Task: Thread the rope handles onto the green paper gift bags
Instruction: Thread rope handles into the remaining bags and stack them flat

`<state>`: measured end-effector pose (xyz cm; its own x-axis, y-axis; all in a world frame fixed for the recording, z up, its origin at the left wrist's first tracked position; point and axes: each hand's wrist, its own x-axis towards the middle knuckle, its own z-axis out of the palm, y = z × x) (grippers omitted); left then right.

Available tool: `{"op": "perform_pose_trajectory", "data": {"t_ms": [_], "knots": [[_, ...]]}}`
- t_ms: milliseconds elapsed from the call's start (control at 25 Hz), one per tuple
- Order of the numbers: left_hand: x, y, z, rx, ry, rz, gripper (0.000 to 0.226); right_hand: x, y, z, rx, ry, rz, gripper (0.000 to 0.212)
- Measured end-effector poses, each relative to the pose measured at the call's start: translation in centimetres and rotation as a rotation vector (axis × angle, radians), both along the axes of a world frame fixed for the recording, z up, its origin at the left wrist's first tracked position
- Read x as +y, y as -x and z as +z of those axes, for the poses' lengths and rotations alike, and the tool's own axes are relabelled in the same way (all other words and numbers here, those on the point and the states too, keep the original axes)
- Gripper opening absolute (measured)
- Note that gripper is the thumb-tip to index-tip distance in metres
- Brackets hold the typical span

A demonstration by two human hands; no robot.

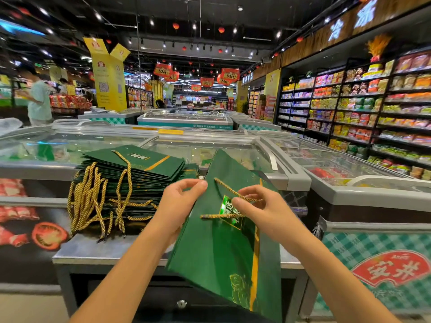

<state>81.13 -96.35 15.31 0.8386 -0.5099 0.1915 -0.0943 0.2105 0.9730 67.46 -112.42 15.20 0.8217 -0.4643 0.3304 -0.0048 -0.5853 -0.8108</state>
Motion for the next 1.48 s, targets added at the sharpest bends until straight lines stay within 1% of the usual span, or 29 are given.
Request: {"op": "perform_pose_trajectory", "data": {"t_ms": [80, 200, 280, 320, 360, 440, 520, 560, 640, 720, 800, 880, 920, 1000, 1040, 1080, 1160, 1240, 1360, 1480], "knots": [[0.0, 0.6, 2.4, -0.121, 0.0, -0.007, 0.011, 1.2, 0.0, 1.5, -0.026, -0.118, 0.031, 0.039], [-0.5, 1.8, 4.8, -0.324, -0.032, -0.145, 0.024, 2.8, 0.2, 3.6, -0.048, -0.321, 0.111, 0.066], [-1.0, 2.5, 5.7, -0.423, -0.028, -0.206, 0.029, 3.2, 0.8, 4.6, -0.067, -0.44, 0.197, 0.071], [-1.3, 2.6, 6.1, -0.442, -0.004, -0.234, 0.03, 3.2, 1.3, 5.0, -0.087, -0.516, 0.238, 0.07], [-1.7, 2.7, 6.4, -0.445, 0.027, -0.27, 0.03, 3.1, 1.9, 5.3, -0.114, -0.589, 0.277, 0.064], [-2.4, 2.7, 6.3, -0.449, 0.052, -0.335, 0.029, 2.7, 2.7, 5.6, -0.161, -0.707, 0.361, 0.045], [-3.0, 2.6, 5.4, -0.428, 0.055, -0.377, 0.029, 1.9, 2.7, 4.9, -0.168, -0.759, 0.346, 0.024], [-3.2, 2.4, 4.8, -0.395, 0.061, -0.387, 0.029, 1.2, 2.5, 4.3, -0.164, -0.736, 0.283, 0.019], [-3.5, 1.8, 3.1, -0.391, 0.012, -0.347, 0.028, -0.1, 2.4, 2.9, -0.148, -0.667, 0.157, 0.022], [-3.3, 0.9, 0.9, -0.534, -0.17, -0.264, 0.025, -1.3, 2.7, 1.6, -0.107, -0.638, 0.085, 0.024], [-2.9, -0.1, -1.5, -0.702, -0.434, -0.243, 0.027, -2.5, 3.3, 0.4, -0.038, -0.56, 0.027, 0.022], [-2.4, -0.8, -3.9, -0.808, -0.619, -0.266, 0.035, -3.8, 3.4, -1.2, 0.057, -0.364, -0.069, 0.017], [-2.3, -1.0, -4.8, -0.839, -0.678, -0.287, 0.039, -4.5, 3.3, -2.2, 0.115, -0.204, -0.129, 0.014], [-2.1, -1.3, -6.1, -0.892, -0.749, -0.314, 0.043, -5.4, 2.8, -3.7, 0.224, 0.159, -0.229, 0.021], [-2.0, -1.4, -6.4, -0.908, -0.759, -0.322, 0.043, -5.6, 2.5, -4.2, 0.252, 0.291, -0.261, 0.027], [-2.0, -1.5, -6.6, -0.908, -0.754, -0.328, 0.043, -5.6, 2.2, -4.4, 0.256, 0.38, -0.288, 0.034], [-1.9, -1.7, -6.8, -0.889, -0.732, -0.329, 0.041, -5.6, 1.8, -4.3, 0.261, 0.486, -0.307, 0.045], [-1.8, -1.8, -7.1, -0.862, -0.702, -0.322, 0.04, -5.8, 1.7, -4.2, 0.283, 0.571, -0.248, 0.043], [-1.7, -2.0, -7.6, -0.813, -0.631, -0.296, 0.037, -6.1, 1.7, -4.5, 0.298, 0.557, -0.152, 0.039], [-1.4, -1.9, -7.6, -0.751, -0.519, -0.223, 0.025, -6.0, 1.8, -5.0, 0.337, 0.539, -0.171, 0.039]]}}
